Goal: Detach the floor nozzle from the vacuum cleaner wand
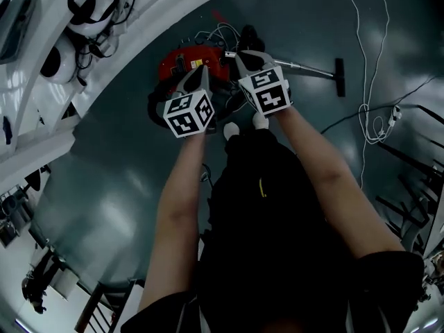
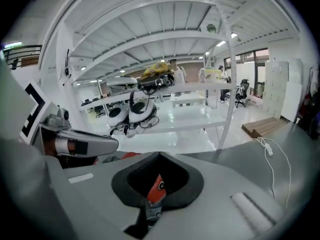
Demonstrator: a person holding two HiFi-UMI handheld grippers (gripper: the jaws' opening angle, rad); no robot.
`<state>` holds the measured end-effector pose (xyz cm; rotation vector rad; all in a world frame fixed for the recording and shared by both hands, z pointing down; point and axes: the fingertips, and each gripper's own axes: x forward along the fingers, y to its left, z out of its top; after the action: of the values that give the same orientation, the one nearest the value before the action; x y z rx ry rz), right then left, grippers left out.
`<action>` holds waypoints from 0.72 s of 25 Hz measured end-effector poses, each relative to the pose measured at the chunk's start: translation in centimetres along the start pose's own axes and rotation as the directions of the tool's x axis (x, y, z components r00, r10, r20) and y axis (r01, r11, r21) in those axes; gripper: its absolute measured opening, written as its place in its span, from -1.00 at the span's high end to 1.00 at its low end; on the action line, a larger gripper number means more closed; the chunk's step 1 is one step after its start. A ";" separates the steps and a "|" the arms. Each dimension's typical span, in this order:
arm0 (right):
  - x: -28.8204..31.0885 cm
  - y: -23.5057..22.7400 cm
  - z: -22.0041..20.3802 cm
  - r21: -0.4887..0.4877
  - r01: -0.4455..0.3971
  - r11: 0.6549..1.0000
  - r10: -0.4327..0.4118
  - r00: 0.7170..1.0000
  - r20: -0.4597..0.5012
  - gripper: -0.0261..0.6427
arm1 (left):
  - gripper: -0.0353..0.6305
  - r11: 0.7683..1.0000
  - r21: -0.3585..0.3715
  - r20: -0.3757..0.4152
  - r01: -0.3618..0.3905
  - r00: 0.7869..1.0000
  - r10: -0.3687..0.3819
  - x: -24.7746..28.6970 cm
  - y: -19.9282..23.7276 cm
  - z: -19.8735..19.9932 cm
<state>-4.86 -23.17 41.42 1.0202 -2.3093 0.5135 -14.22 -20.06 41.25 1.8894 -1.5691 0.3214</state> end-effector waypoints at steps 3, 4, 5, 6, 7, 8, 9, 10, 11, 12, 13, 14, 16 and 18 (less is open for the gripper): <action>-2.6 0.3 2.9 0.019 0.006 1.000 -0.007 0.998 0.057 0.93 | 0.87 1.000 0.021 0.028 0.009 1.000 -0.010 -1.6 -1.5 2.0; -3.4 0.4 3.8 0.025 0.008 1.000 -0.009 0.997 0.074 0.93 | 0.87 0.999 0.032 0.032 0.015 0.999 -0.016 -2.1 -2.0 2.6; -4.1 0.4 4.5 0.032 0.008 0.999 -0.011 0.996 0.089 0.93 | 0.87 0.999 0.049 0.034 0.023 0.999 -0.024 -2.6 -2.5 3.1; -4.7 0.5 5.1 0.038 0.006 0.999 -0.010 0.995 0.103 0.93 | 0.87 0.997 0.071 0.035 0.031 0.999 -0.034 -3.0 -3.1 3.6; -5.4 0.6 5.7 0.044 0.002 0.999 -0.008 0.993 0.117 0.93 | 0.87 0.995 0.093 0.040 0.039 0.998 -0.043 -3.3 -3.6 4.1; -6.1 0.7 6.2 0.048 -0.002 0.999 -0.005 0.991 0.130 0.93 | 0.87 0.993 0.111 0.048 0.045 0.998 -0.051 -3.7 -4.2 4.6; -6.7 0.7 6.6 0.050 -0.004 0.999 -0.003 0.990 0.142 0.93 | 0.87 0.991 0.121 0.062 0.049 0.996 -0.057 -4.0 -4.8 5.2; -7.3 0.7 7.1 0.050 -0.004 0.999 -0.004 0.988 0.152 0.93 | 0.87 0.991 0.122 0.078 0.052 0.995 -0.062 -4.3 -5.3 5.9; -7.8 0.6 7.4 0.049 0.000 0.999 -0.008 0.987 0.158 0.93 | 0.87 0.992 0.119 0.094 0.054 0.993 -0.065 -4.5 -5.8 6.6; -8.2 0.6 7.7 0.050 0.005 0.999 -0.013 0.987 0.163 0.94 | 0.87 0.992 0.113 0.109 0.055 0.992 -0.067 -4.8 -6.2 7.2; -8.4 0.6 8.0 0.053 0.009 0.999 -0.018 0.986 0.166 0.94 | 0.87 0.992 0.109 0.122 0.057 0.990 -0.070 -5.0 -6.6 7.7; -8.7 0.6 8.1 0.058 0.012 0.998 -0.022 0.985 0.169 0.94 | 0.87 0.992 0.107 0.134 0.060 0.988 -0.074 -5.3 -7.0 8.2; -9.4 0.6 8.3 0.066 0.013 0.998 -0.025 0.984 0.177 0.94 | 0.87 0.992 0.107 0.157 0.063 0.984 -0.079 -6.0 -7.6 8.8; -10.3 0.7 8.4 0.063 0.013 0.998 -0.024 0.983 0.184 0.94 | 0.87 0.993 0.106 0.171 0.059 0.982 -0.077 -6.8 -8.1 9.0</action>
<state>-2.48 -21.60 28.37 1.1612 -2.4567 0.5042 -10.21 -19.72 27.98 2.0926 -1.6238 0.2124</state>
